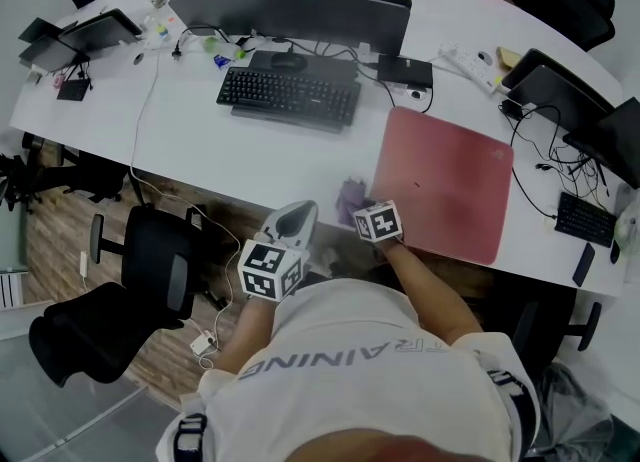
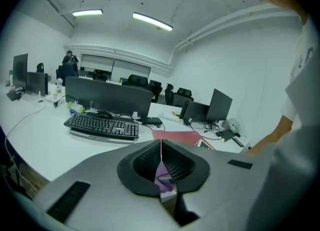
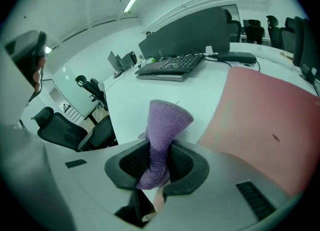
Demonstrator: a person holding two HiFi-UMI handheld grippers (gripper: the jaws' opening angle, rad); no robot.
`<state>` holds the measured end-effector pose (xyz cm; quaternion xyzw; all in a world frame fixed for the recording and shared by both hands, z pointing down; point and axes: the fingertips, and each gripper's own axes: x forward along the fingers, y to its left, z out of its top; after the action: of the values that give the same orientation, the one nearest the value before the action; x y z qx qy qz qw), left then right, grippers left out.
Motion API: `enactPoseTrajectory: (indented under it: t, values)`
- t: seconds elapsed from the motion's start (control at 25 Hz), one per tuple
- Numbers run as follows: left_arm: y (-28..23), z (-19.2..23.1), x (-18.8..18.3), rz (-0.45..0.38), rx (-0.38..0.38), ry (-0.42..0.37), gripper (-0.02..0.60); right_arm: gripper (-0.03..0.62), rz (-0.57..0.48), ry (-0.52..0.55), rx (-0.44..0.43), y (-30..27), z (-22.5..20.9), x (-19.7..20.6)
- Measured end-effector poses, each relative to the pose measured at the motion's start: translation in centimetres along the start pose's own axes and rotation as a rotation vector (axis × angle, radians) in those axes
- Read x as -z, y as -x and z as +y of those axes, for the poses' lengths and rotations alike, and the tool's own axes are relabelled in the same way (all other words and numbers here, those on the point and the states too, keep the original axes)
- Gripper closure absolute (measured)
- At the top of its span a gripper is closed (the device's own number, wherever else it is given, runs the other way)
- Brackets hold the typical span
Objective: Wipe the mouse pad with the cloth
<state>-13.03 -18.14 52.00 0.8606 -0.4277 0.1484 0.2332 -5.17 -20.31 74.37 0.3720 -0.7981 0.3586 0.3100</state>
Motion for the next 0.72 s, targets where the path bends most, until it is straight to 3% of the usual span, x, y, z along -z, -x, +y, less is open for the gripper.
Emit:
enactPoseTrajectory:
  t: [0.72]
  values:
    - [-6.2, -12.2, -1.2, -0.022, 0.015, 0.008, 0.549, 0.490, -0.023, -0.116, -0.020, 9.2, -9.8, 6.6]
